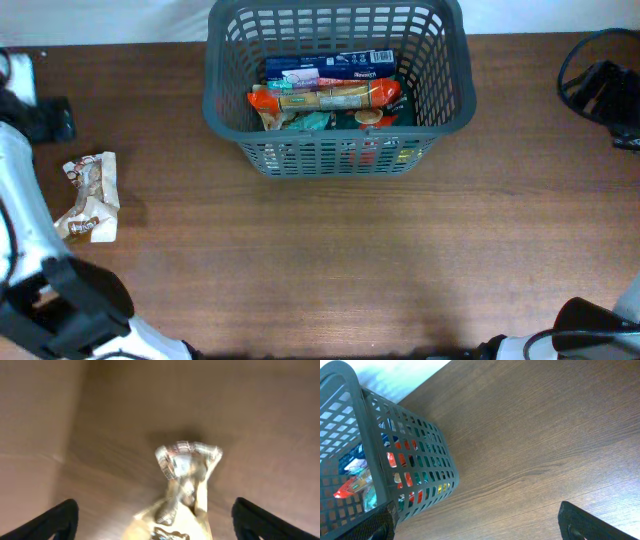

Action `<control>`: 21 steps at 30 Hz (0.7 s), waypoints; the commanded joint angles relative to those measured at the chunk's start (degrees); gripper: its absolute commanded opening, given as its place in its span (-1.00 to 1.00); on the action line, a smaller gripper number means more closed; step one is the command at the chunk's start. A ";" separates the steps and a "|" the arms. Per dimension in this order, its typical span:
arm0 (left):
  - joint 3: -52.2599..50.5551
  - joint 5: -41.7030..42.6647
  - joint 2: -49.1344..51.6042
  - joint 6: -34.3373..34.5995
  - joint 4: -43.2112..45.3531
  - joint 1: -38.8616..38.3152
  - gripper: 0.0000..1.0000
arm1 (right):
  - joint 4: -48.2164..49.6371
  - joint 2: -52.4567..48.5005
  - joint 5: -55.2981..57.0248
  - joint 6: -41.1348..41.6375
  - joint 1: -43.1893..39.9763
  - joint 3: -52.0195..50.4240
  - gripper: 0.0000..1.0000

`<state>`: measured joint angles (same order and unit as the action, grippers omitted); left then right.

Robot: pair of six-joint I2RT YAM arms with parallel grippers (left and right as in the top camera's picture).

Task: Pack container
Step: 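Grasp the beige printed wrapper with the left gripper and lift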

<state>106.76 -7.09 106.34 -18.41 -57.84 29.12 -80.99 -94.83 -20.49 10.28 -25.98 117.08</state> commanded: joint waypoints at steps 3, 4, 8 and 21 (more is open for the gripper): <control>-6.69 3.89 4.96 1.70 2.82 1.40 0.78 | 0.00 0.52 -0.28 -0.13 -0.28 -0.20 0.98; -6.71 3.87 6.27 1.70 2.89 1.36 0.79 | 0.00 0.52 -0.28 -0.13 -0.28 -0.20 0.98; -6.71 3.23 10.05 1.68 3.52 1.42 0.79 | 0.00 0.52 -0.28 -0.13 -0.28 -0.20 0.98; -6.80 1.88 20.11 1.68 3.82 1.42 0.57 | 0.00 0.52 -0.28 -0.13 -0.28 -0.20 0.98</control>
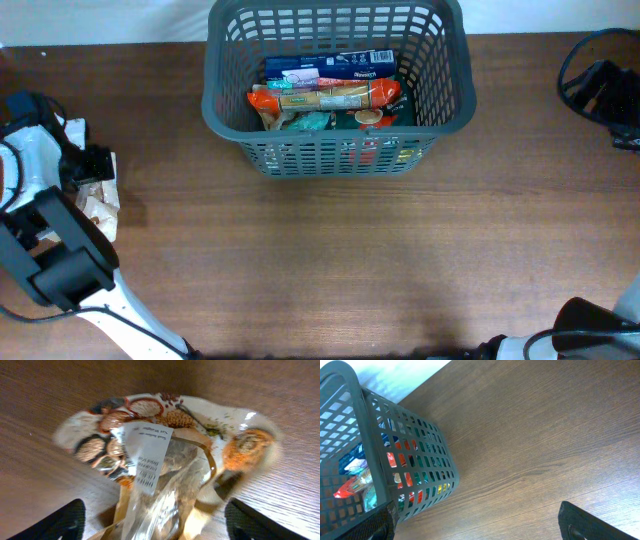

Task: Pack container
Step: 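Grasp the beige printed wrapper with the left gripper and lift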

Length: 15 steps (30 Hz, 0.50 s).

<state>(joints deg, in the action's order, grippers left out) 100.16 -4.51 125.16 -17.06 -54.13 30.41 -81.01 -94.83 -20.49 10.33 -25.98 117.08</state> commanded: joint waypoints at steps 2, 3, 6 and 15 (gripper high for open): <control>-0.31 -1.36 1.81 0.33 0.37 0.13 0.55 | 0.02 0.52 -0.28 -0.17 -0.28 -0.20 0.98; -0.33 -1.33 2.16 0.33 0.57 0.13 0.54 | 0.02 0.52 -0.28 -0.17 -0.28 -0.20 0.98; -0.37 -1.33 3.67 0.33 0.55 0.13 0.48 | 0.02 0.52 -0.28 -0.17 -0.28 -0.20 0.98; 0.02 -0.90 5.95 0.33 0.11 0.13 -0.40 | 0.02 0.52 -0.28 -0.17 -0.28 -0.20 0.98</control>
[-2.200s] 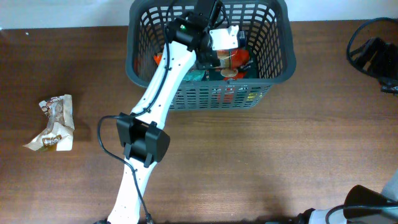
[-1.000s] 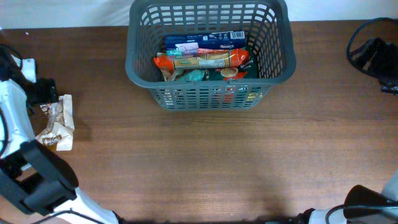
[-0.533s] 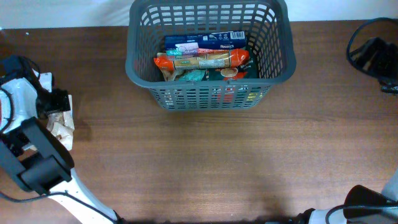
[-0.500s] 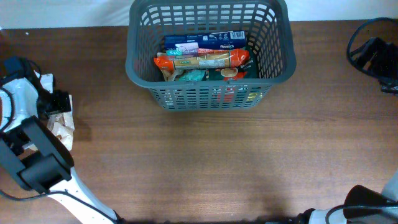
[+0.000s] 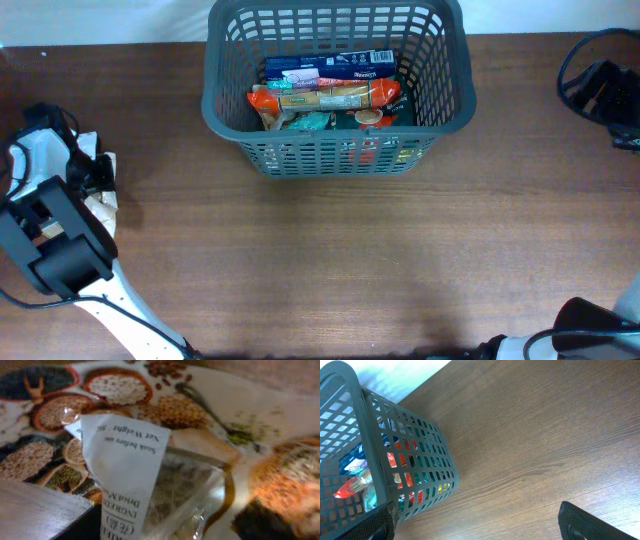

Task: Pack container
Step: 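Grasp the beige printed wrapper with the left gripper and lift, then carry the beige wrapper into the basket and open the left gripper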

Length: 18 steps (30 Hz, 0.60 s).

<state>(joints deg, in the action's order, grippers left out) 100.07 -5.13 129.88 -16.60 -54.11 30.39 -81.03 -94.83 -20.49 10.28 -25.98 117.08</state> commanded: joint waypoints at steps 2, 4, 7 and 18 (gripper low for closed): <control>1.33 -0.17 1.18 -0.09 -0.66 0.15 -0.96 | 0.04 0.52 -0.28 -0.13 -0.28 -0.20 0.98; 3.15 1.36 0.74 -0.09 -1.49 0.11 -0.96 | 0.04 0.52 -0.28 -0.13 -0.28 -0.20 0.98; 8.37 7.65 -0.70 -0.09 -3.23 -0.26 -0.96 | 0.04 0.52 -0.28 -0.13 -0.28 -0.20 0.98; 49.18 17.79 -7.93 -6.25 -9.84 -12.70 -0.96 | 0.04 0.52 -0.28 -0.13 -0.28 -0.17 0.99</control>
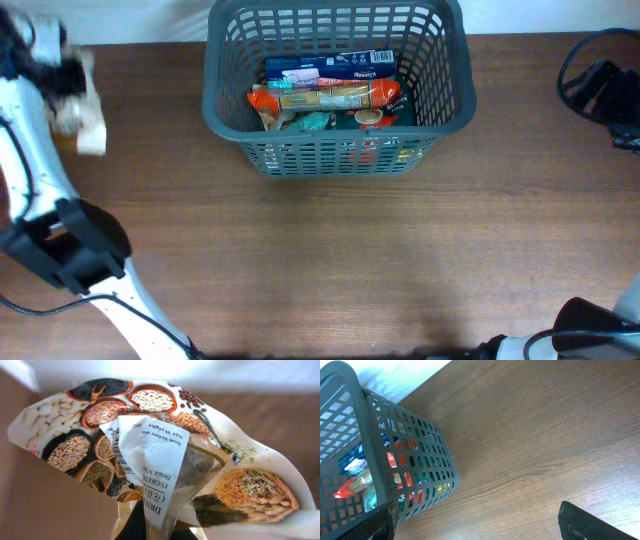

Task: Pack container
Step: 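Carry the beige wrapper into the basket and open the left gripper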

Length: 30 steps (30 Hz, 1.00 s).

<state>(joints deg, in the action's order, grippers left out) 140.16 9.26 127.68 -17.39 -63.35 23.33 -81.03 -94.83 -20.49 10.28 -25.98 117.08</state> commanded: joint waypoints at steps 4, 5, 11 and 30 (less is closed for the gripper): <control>15.63 3.41 -8.24 -17.90 -0.61 -15.08 -0.96 | 0.04 0.52 -0.28 -0.13 -0.28 -0.17 0.98; 16.17 3.39 -9.25 -26.08 -0.72 -20.48 -0.96 | 0.04 0.52 -0.28 -0.13 -0.28 -0.20 0.98; 15.96 -0.26 -9.35 -43.58 -4.72 -36.04 -0.96 | 0.04 0.52 -0.28 -0.13 -0.28 -0.20 0.98; -0.70 -0.28 1.73 -49.57 -8.94 -50.60 -0.96 | 0.04 0.52 -0.28 -0.13 -0.28 -0.20 0.98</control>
<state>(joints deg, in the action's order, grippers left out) 141.80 9.19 128.68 -65.21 -72.01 -26.41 -81.01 -94.83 -20.49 10.28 -25.96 117.08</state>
